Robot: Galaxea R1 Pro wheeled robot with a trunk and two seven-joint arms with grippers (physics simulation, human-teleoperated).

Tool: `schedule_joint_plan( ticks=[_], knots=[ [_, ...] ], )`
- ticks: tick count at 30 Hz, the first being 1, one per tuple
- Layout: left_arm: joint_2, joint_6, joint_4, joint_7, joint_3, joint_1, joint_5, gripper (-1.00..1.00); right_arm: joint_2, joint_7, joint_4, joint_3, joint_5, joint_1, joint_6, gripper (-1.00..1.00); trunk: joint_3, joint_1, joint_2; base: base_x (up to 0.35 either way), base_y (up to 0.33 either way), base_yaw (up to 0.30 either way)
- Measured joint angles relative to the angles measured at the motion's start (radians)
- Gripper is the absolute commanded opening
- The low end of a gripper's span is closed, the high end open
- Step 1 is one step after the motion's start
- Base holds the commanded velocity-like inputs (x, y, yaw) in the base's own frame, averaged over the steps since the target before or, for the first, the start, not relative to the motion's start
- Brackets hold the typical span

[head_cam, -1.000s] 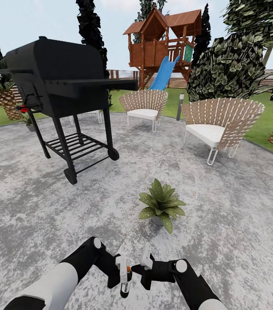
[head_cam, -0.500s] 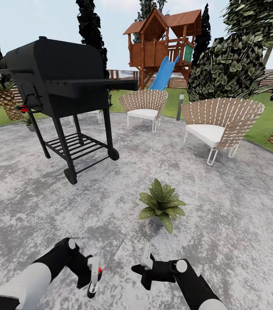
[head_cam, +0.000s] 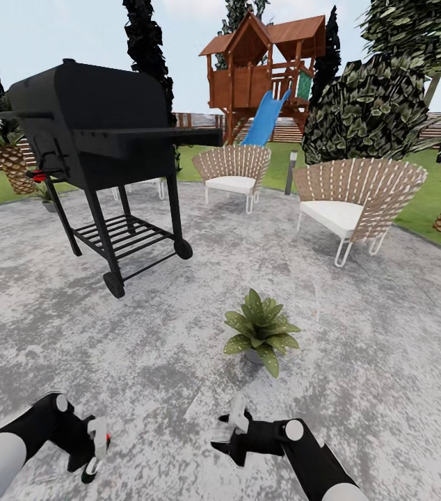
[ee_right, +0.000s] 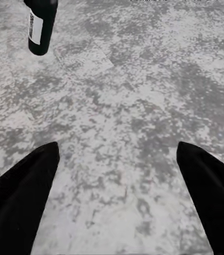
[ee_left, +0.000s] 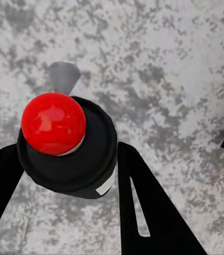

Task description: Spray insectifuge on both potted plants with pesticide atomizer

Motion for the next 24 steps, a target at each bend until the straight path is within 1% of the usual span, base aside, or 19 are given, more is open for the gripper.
schedule_joint_plan(
  ticks=[1,3,4,5,6,7,8,9,10,11,12,14,15,16,19,21,22,23,24],
  knots=[
    [-0.008,0.0,0.015,0.038,0.001,0.0,0.022,-1.0,-0.001,-0.024,0.0,-0.002,0.0,0.0,0.0,1.0,0.0,0.0,0.0,0.0,0.0,0.0],
    [-0.032,0.0,0.065,0.126,0.005,0.001,0.094,-1.0,-0.003,-0.096,0.001,-0.003,0.0,0.0,0.001,1.0,0.0,0.0,0.0,0.0,0.0,0.0],
    [-0.056,-0.002,0.117,0.22,0.007,0.003,0.154,-1.0,-0.004,-0.176,0.013,-0.003,0.0,0.001,0.001,1.0,0.0,0.0,0.0,0.0,0.0,0.0],
    [-0.071,-0.002,0.151,0.292,0.006,0.004,0.188,-1.0,-0.005,-0.233,0.033,-0.003,0.0,0.002,0.001,1.0,0.0,0.0,0.0,0.0,0.0,0.0],
    [-0.093,-0.003,0.193,0.394,0.006,0.005,0.235,-1.0,-0.012,-0.319,0.08,-0.004,-0.001,0.003,0.001,1.0,0.0,0.0,0.0,0.0,0.0,0.0],
    [-0.119,-0.005,0.226,0.503,0.007,0.013,0.294,-1.0,-0.023,-0.422,0.147,-0.005,-0.002,0.003,-0.001,1.0,0.0,0.0,0.0,0.0,0.0,0.0],
    [-0.147,-0.008,0.243,0.607,0.004,0.037,0.371,-1.0,-0.038,-0.542,0.221,-0.011,-0.004,0.004,-0.002,1.0,0.0,0.0,0.0,0.0,0.0,0.0],
    [-0.162,-0.018,0.248,0.668,0.004,0.054,0.421,-1.0,-0.046,-0.618,0.266,-0.017,-0.009,0.004,-0.005,1.0,0.0,0.0,0.0,0.0,0.0,0.0],
    [-0.179,-0.054,0.252,0.746,0.004,0.078,0.49,-1.0,-0.054,-0.715,0.325,-0.024,-0.023,0.004,-0.02,1.0,0.0,0.0,0.0,0.0,0.0,0.0],
    [-0.188,-0.105,0.257,0.814,0.005,0.097,0.554,-1.0,-0.06,-0.794,0.376,-0.028,-0.044,0.005,-0.058,1.0,0.0,0.0,0.0,0.0,0.0,0.0],
    [-0.191,-0.143,0.259,0.854,0.006,0.111,0.599,-1.0,-0.065,-0.838,0.406,-0.03,-0.065,0.005,-0.104,1.0,0.0,0.0,0.0,0.0,0.0,0.0],
    [-0.195,-0.209,0.263,0.921,0.006,0.149,0.726,-1.0,-0.075,-0.933,0.469,-0.033,-0.123,0.016,-0.213,1.0,0.0,0.0,0.0,0.0,0.0,0.0],
    [-0.195,-0.215,0.263,0.927,0.006,0.156,0.748,-1.0,-0.077,-0.95,0.476,-0.034,-0.13,0.021,-0.225,1.0,0.0,0.0,0.0,0.0,0.0,0.0],
    [-0.196,-0.225,0.264,0.937,0.002,0.17,0.806,-1.0,-0.083,-0.998,0.488,-0.034,-0.143,0.041,-0.25,1.0,0.0,0.0,0.0,0.0,0.0,0.0],
    [-0.196,-0.25,0.265,0.949,0.005,0.2,0.883,-1.0,-0.1,-1.074,0.498,-0.035,-0.155,0.085,-0.295,1.0,0.0,0.0,0.0,0.0,0.0,0.0],
    [-0.196,-0.272,0.265,0.958,0.006,0.217,0.91,-1.0,-0.114,-1.102,0.5,-0.035,-0.157,0.107,-0.324,1.0,0.0,0.0,0.0,0.0,0.0,0.0],
    [-0.197,-0.307,0.265,0.995,0.008,0.235,0.948,-1.0,-0.131,-1.132,0.502,-0.039,-0.188,0.133,-0.353,1.0,0.0,0.0,0.0,0.0,0.0,0.0],
    [-0.198,-0.327,0.266,1.063,0.016,0.256,1.033,-1.0,-0.133,-1.148,0.501,-0.038,-0.339,0.146,-0.364,1.0,0.0,0.0,0.0,0.0,0.0,0.0],
    [-0.189,-0.329,0.267,1.075,0.012,0.259,1.056,-1.0,-0.137,-1.149,0.501,-0.036,-0.377,0.147,-0.365,1.0,0.0,0.0,0.0,0.0,0.0,0.0]
  ],
)
